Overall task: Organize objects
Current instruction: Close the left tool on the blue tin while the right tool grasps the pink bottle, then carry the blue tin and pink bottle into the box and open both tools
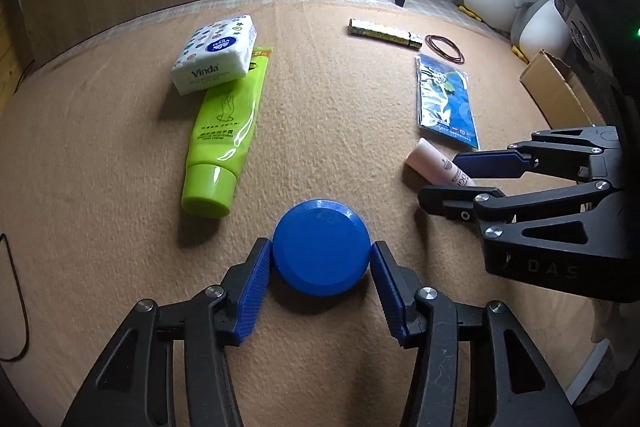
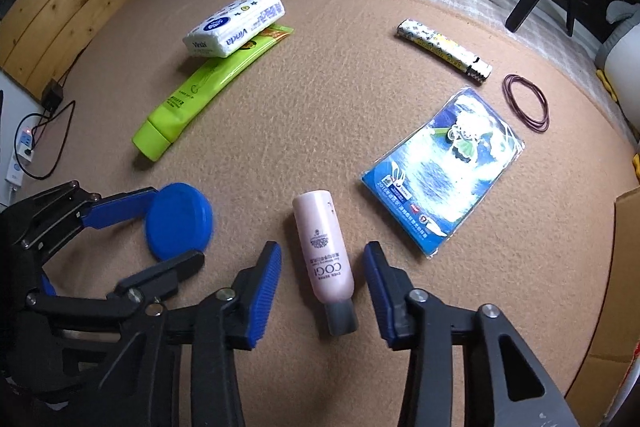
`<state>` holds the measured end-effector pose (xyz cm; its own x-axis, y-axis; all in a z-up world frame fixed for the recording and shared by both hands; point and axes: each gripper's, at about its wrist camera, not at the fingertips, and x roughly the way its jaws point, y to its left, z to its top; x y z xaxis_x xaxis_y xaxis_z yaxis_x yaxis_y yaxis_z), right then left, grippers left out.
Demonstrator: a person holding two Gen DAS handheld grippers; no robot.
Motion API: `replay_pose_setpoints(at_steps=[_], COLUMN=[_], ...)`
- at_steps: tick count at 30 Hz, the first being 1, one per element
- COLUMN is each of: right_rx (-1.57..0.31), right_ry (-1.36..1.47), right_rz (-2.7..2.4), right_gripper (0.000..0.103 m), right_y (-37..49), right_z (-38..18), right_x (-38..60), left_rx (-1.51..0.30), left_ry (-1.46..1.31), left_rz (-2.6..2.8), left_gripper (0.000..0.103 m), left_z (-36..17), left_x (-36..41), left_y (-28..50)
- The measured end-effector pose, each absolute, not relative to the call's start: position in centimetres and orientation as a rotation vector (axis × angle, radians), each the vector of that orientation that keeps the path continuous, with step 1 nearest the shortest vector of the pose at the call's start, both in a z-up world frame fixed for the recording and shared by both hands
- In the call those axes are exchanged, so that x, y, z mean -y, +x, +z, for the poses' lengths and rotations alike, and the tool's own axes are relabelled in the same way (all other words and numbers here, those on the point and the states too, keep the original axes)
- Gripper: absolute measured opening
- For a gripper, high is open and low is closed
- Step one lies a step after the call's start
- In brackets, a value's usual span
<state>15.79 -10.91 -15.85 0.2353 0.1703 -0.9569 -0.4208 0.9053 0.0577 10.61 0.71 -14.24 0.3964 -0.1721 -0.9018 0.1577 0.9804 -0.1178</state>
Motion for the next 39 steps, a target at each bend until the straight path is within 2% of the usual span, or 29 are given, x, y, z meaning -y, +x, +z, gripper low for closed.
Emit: replay_pose_setpoints(at_steps=[3,5,12,23,39], right_rx=[-1.270,-1.267,-1.250,-1.148,-1.021], right_ry=[-0.235,-0.229,-0.184,-0.088,0.065], right_rz=[0.410,0.411,0.408,0.362,0.117], right_gripper=[0.021,0.019,0.019,0.019,0.018], right_y=[15.8,15.8,15.1,12.9,10.3], right_z=[-15.8,-15.8,-15.2,-10.1,-3.7], right_x=[11.0,11.3,12.6,18.3,34.5], left_rx=[-1.141,-1.139,-1.136,-1.068,-0.955], left_ry=[-0.015,-0.019,-0.039,-0.030,0.046], left_rz=[-0.206,-0.203,-0.203,-0.263,-0.490], left_gripper=[0.054,0.054,0.054,0.054,0.054], left_z=[-14.3,-14.3,-13.9,-10.1,-5.3], left_x=[-0.7,-0.7,-0.8,2.0,18.2], left_y=[10.6,10.6,10.6,10.6,14.7])
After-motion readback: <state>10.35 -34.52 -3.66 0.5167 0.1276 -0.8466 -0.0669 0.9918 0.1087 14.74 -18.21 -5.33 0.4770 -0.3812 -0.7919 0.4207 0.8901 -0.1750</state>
